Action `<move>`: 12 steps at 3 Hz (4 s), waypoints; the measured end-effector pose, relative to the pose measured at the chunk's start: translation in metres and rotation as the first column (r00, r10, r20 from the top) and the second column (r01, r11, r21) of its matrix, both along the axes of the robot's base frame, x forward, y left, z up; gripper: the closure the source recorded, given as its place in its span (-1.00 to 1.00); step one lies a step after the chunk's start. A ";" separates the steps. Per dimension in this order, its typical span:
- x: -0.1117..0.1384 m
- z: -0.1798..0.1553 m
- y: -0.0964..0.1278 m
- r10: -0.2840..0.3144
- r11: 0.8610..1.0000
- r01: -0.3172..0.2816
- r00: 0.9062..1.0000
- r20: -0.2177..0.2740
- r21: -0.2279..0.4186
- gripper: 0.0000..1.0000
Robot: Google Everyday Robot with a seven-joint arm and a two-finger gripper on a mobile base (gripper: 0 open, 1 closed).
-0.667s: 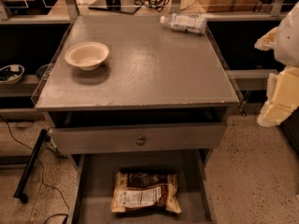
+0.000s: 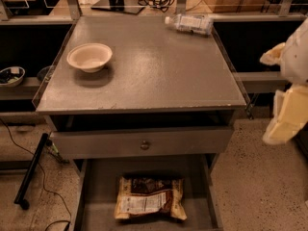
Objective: Pick brown chip bag from middle drawer and place on counter
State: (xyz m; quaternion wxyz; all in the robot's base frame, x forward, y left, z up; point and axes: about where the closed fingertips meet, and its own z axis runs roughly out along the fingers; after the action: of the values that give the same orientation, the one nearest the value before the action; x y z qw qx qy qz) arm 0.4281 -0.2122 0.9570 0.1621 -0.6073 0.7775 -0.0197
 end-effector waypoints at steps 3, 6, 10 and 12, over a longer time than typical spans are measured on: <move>-0.013 -0.067 0.010 0.043 0.996 -0.035 0.993 -0.108 0.082 -1.00; -0.008 -0.094 0.000 0.078 0.997 -0.078 0.996 -0.046 -0.016 -1.00; -0.019 -0.194 0.028 0.160 0.983 -0.149 0.983 -0.095 0.111 -1.00; -0.042 -0.233 0.077 0.248 0.957 -0.220 0.959 -0.141 0.188 -1.00</move>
Offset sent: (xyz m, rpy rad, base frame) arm -0.0179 0.0130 -0.1090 0.1230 0.1941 0.0558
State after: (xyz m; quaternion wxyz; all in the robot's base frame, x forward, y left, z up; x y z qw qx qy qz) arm 0.3857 -0.1349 0.7239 0.1505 -0.6787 0.7094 0.1160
